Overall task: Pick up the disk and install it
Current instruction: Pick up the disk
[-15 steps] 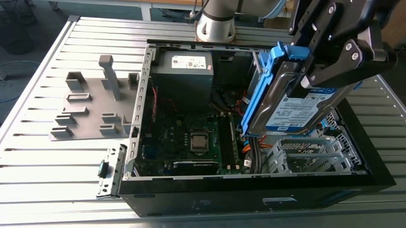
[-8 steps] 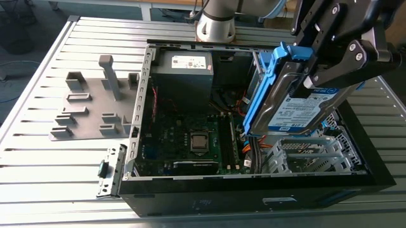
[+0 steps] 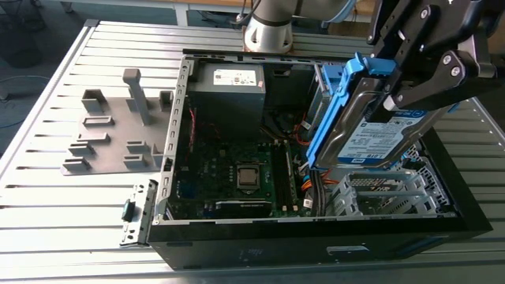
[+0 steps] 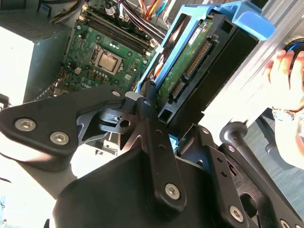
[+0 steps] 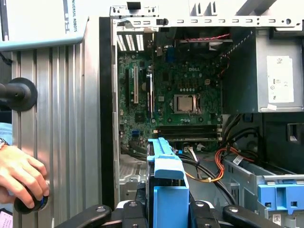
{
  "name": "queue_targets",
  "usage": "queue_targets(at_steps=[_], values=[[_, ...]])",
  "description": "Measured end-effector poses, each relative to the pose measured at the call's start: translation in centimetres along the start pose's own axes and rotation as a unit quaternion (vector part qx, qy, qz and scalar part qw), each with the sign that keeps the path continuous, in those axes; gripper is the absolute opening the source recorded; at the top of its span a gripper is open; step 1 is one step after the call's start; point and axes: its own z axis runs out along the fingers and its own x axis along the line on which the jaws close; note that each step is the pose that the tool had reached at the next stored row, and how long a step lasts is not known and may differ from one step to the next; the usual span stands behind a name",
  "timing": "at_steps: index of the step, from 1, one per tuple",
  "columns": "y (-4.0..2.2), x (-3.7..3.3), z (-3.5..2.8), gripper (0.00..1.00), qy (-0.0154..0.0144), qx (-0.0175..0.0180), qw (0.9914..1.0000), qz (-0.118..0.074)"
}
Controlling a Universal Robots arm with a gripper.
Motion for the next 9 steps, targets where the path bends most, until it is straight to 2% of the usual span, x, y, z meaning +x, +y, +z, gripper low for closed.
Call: queue_targets(at_steps=[2, 9], values=[[-0.10, 0.06, 0.00, 0.37, 0.0000, 0.0000, 1.00000, 0.000], [-0.37, 0.95, 0.02, 0.37, -0.0003, 0.0000, 1.00000, 0.000]])
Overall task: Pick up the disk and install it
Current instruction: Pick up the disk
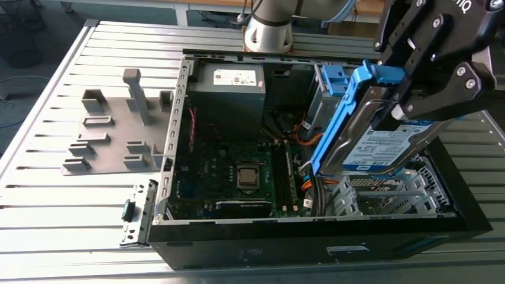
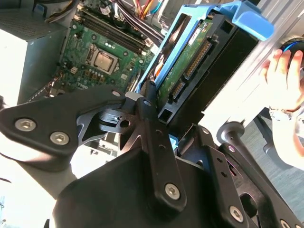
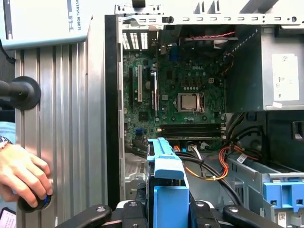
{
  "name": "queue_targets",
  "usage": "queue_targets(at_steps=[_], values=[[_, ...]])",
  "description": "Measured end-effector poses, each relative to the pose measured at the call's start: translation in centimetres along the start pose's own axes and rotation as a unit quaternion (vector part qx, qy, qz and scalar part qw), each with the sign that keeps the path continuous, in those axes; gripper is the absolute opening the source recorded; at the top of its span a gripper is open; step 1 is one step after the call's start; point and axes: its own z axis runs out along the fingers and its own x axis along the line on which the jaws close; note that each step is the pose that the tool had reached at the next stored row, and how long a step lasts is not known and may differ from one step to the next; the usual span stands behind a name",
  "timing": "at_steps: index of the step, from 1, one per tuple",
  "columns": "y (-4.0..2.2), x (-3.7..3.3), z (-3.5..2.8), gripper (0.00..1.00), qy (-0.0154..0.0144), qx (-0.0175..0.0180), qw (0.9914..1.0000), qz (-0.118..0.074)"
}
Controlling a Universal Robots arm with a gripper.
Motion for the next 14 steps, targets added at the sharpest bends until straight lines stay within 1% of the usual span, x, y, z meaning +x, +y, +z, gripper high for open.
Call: queue_targets(at_steps=[3, 8, 14], values=[[-0.29, 0.06, 0.03, 0.37, -0.0014, -0.0001, 1.00000, 0.000], [-0.96, 0.04, 0.05, 0.37, -0.0015, -0.0001, 1.00000, 0.000], [-1.38, 0.03, 0.08, 0.37, -0.0015, -0.0001, 1.00000, 0.000]])
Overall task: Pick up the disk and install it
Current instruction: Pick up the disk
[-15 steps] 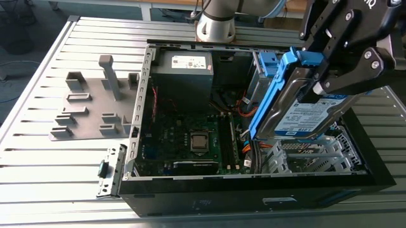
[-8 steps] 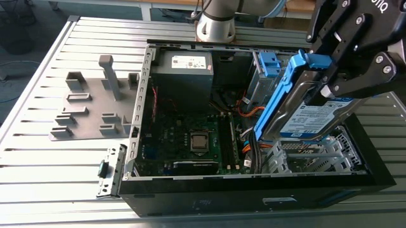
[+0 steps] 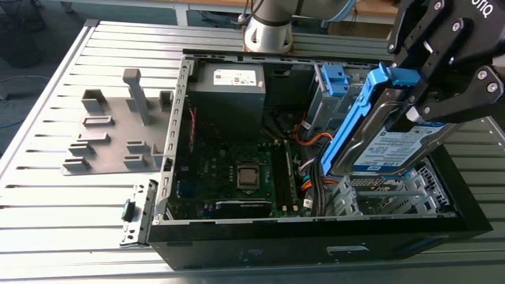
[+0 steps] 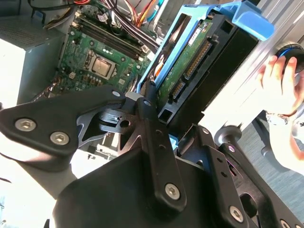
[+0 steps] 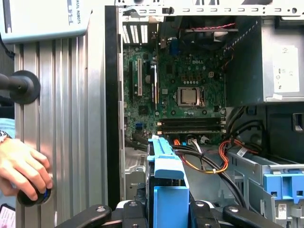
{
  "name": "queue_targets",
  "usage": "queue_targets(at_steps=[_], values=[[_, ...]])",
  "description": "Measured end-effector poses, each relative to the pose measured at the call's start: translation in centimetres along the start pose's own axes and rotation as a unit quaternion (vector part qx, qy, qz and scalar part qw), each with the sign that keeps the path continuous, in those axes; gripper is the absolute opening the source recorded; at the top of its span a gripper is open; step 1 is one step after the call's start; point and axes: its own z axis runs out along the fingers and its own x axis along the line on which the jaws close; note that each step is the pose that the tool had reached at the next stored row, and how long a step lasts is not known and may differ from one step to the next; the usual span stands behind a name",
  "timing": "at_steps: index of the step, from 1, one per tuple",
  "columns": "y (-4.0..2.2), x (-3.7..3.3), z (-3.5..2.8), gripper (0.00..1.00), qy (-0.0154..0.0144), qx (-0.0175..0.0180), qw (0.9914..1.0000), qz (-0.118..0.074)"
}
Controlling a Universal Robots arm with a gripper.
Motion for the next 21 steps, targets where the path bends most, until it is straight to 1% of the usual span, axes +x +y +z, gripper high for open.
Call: queue_targets(at_steps=[21], values=[[-1.38, -0.04, 0.03, 0.37, 0.0000, 0.0000, 1.00000, 0.000]])
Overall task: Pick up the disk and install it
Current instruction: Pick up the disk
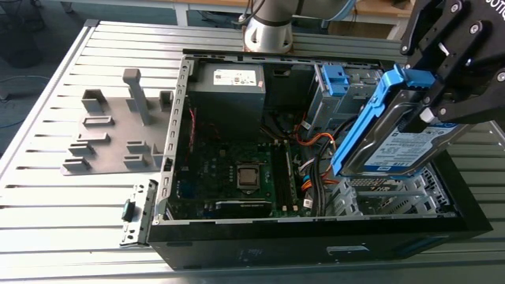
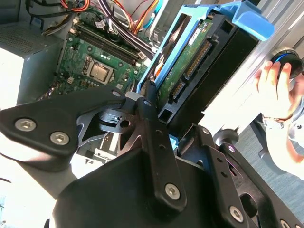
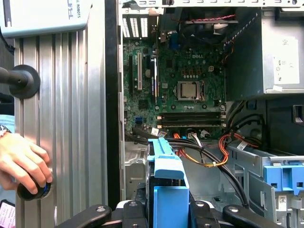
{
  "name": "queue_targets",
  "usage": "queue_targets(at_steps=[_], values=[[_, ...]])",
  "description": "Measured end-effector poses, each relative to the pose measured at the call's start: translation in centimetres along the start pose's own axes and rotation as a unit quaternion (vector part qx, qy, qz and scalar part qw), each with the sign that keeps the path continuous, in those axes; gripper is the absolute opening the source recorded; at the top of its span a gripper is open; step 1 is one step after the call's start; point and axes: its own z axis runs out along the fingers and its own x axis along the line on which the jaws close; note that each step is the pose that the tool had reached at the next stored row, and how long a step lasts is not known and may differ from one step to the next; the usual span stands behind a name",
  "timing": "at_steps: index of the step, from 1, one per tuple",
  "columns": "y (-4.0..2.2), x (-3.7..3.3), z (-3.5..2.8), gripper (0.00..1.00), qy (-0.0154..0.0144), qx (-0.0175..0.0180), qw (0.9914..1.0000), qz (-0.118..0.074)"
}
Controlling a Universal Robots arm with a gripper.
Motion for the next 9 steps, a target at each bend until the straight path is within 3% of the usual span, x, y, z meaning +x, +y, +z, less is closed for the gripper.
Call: queue_targets(at_steps=[9], values=[[-0.55, -0.02, 0.02, 0.37, 0.0000, 0.0000, 1.00000, 0.000]])
